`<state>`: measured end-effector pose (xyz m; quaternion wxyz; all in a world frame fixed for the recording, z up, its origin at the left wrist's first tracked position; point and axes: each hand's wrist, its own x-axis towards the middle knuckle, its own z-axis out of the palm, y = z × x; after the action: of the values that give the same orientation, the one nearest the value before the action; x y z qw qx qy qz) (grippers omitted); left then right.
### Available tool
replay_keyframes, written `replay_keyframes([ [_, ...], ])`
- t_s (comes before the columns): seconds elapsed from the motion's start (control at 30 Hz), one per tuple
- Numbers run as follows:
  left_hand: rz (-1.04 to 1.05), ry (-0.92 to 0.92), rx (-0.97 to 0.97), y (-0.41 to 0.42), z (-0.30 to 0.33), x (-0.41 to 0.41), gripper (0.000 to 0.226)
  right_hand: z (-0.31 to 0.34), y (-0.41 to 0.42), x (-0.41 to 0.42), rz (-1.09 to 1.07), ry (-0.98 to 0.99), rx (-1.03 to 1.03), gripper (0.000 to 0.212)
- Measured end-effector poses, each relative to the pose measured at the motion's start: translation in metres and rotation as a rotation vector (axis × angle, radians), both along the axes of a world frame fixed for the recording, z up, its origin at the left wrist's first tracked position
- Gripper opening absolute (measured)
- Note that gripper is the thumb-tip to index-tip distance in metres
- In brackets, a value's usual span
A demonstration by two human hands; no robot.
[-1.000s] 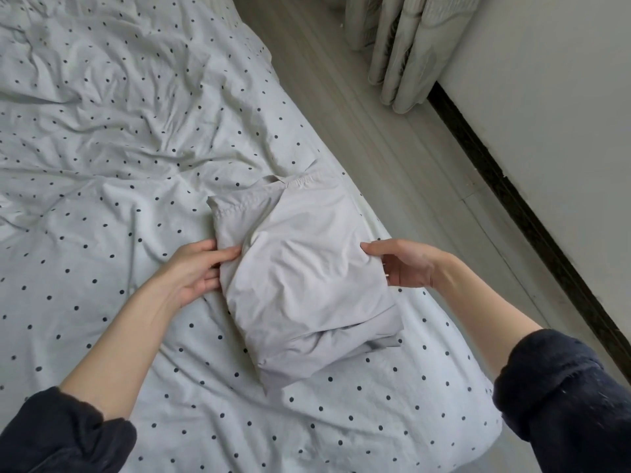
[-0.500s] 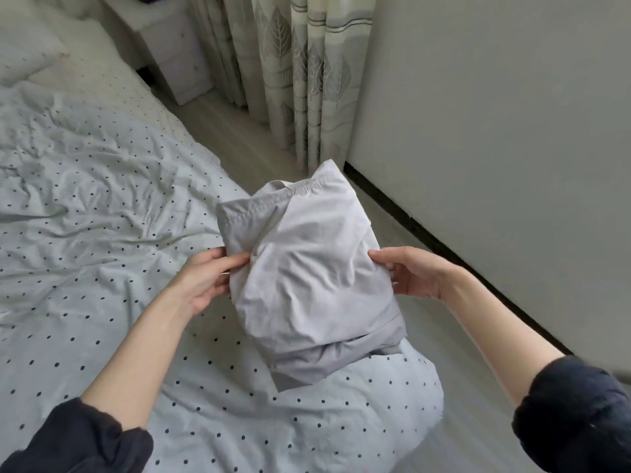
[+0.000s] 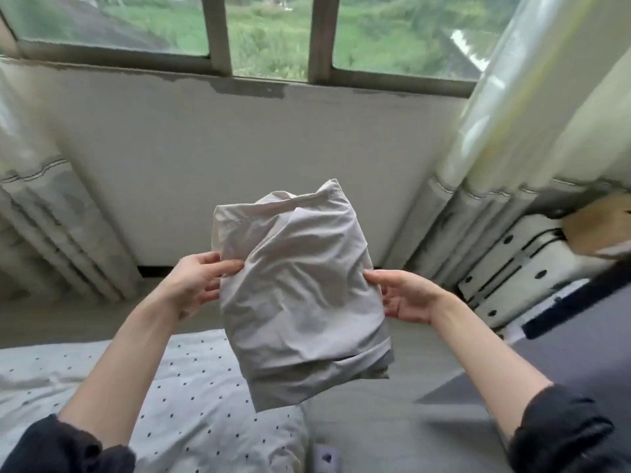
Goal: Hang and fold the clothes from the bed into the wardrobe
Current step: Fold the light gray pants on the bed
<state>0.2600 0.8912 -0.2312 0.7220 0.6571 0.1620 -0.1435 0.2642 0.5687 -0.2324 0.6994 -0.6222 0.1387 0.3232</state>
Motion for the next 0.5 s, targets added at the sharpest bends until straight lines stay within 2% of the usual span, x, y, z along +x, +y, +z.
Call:
replay_keyframes([
  [0.13,-0.269,-0.042,0.026,-0.109,0.03,-0.002,0.018,0.019,-0.102,-0.079,-0.262,-0.024,0.019,0.017],
  [0.3,-0.535,-0.088,0.013,-0.245,0.053,-0.03,0.019,0.043,-0.212,-0.179,-0.51,-0.056,-0.092,0.034],
  [0.4,-0.672,-0.09,-0.021,-0.321,0.067,-0.057,0.019,0.065,-0.27,-0.239,-0.646,-0.099,-0.153,0.022],
  [0.5,-0.792,-0.109,-0.077,-0.391,0.085,-0.089,0.014,0.093,-0.32,-0.297,-0.764,-0.126,-0.2,0.036],
])
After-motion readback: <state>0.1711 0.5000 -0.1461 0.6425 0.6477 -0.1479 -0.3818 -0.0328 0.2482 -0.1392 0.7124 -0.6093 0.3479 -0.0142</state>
